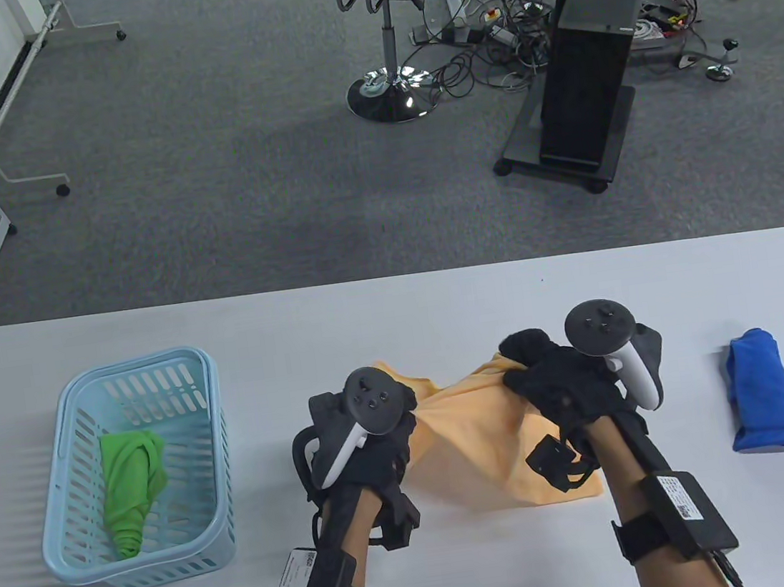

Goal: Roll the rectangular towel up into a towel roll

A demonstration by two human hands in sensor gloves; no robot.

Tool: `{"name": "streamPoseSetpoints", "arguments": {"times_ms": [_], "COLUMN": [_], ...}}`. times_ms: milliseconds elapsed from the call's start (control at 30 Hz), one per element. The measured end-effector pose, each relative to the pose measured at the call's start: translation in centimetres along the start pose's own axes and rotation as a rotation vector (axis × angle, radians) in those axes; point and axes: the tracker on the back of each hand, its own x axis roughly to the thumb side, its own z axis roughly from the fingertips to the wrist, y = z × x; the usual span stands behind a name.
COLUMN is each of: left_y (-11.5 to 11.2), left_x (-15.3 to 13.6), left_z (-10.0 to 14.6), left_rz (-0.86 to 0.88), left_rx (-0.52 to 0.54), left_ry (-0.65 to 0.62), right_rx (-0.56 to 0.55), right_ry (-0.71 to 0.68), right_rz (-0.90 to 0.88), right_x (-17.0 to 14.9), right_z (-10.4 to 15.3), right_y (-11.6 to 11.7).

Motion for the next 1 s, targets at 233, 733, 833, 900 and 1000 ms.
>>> {"name": "streamPoseSetpoints", "arguments": {"times_ms": [233, 733, 833, 900, 1000], "left_y": [4.7, 2.3, 1.7, 2.0, 3.0], "left_x": [0.7, 0.8, 2.5, 3.6, 5.1], "left_z": [1.6, 2.6, 1.7, 1.6, 1.7], "left_rz": [0.06, 0.34, 0.295, 0.268, 0.221], "left_rx": [0.148, -0.029, -0.043, 0.012, 0.047], "left_ry": [-0.046, -0.006, -0.073, -0.108, -0.133], "right_rx": [-0.059, -0.255, -0.237, -0.25, -0.3], "right_ry": [-0.09, -0.085, -0.085, -0.069, 0.0], "right_rz": [0.359, 0.364, 0.338, 0.344, 0.491], "right_x": [5.4, 6.6, 6.4, 6.2, 5.8], "right_z": [4.1, 4.9, 5.2, 5.4, 5.6], "right_y": [-0.5, -0.1, -0.6, -1.0, -2.2]}}
